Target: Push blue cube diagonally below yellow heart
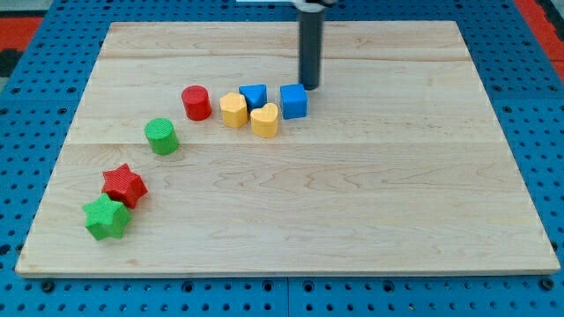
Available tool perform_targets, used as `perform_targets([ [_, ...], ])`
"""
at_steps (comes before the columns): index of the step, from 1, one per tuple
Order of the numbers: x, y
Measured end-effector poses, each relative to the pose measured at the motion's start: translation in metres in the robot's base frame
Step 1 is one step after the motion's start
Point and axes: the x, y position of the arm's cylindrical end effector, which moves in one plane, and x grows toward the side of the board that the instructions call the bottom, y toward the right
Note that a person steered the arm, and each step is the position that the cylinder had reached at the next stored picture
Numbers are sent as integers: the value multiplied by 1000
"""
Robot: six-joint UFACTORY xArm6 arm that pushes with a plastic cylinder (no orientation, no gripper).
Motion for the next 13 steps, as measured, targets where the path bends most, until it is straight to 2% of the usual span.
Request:
perform_targets([
  [1, 9, -9],
  [2, -26, -40],
  [3, -7, -68],
  [4, 16, -27],
  [5, 18, -7],
  [7, 75, -17],
  [8, 88, -19],
  [9, 47, -4],
  [10, 45, -31],
  [12, 84, -29],
  [13, 87, -26],
])
